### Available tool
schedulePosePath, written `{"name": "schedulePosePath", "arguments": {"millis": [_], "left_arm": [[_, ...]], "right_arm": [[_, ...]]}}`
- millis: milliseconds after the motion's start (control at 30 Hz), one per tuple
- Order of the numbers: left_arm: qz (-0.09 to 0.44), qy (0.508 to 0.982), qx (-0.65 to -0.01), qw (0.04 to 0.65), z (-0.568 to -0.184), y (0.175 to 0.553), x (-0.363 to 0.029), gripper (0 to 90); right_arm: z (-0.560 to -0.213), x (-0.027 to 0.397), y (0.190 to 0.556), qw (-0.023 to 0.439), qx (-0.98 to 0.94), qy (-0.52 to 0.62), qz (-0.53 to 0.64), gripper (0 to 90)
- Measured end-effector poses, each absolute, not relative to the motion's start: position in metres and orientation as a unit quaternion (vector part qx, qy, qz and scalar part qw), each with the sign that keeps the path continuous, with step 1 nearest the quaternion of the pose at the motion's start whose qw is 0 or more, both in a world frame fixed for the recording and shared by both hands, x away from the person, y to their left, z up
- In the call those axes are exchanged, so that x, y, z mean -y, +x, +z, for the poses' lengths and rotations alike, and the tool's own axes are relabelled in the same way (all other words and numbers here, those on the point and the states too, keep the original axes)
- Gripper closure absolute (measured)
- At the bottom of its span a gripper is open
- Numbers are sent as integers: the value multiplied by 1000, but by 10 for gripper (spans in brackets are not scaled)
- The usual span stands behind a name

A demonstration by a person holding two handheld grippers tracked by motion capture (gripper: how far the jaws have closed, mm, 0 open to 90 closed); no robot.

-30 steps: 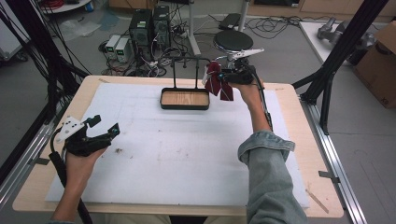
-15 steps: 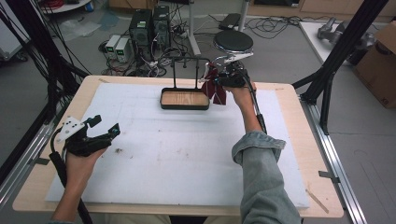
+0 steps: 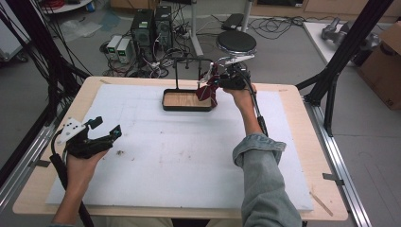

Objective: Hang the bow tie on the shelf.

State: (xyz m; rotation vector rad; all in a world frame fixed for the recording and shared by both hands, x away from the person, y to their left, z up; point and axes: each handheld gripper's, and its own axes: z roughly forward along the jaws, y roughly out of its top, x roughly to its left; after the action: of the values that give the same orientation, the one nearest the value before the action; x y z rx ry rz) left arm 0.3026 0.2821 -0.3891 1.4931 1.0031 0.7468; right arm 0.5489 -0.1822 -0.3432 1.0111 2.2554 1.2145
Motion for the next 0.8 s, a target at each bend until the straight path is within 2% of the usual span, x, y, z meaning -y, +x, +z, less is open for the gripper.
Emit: {"name": "schedulePosePath", "arguments": {"millis": [100,233,333,800], "left_arm": [[317,635,-425,562,-389,303,-281,197],[317,635,-425,562,-389,302,-281,197],[317,634,-425,562,-389,303,-281,197],[317,635,-426,562,-389,303,-280,197]], "right_arm": [[-339,186,545,197,-808,356,426,479],[-333,191,540,203,-802,355,435,438],[-325,201,534,201,-790,367,448,359],[-301,239,502,225,-753,387,483,180]]}}
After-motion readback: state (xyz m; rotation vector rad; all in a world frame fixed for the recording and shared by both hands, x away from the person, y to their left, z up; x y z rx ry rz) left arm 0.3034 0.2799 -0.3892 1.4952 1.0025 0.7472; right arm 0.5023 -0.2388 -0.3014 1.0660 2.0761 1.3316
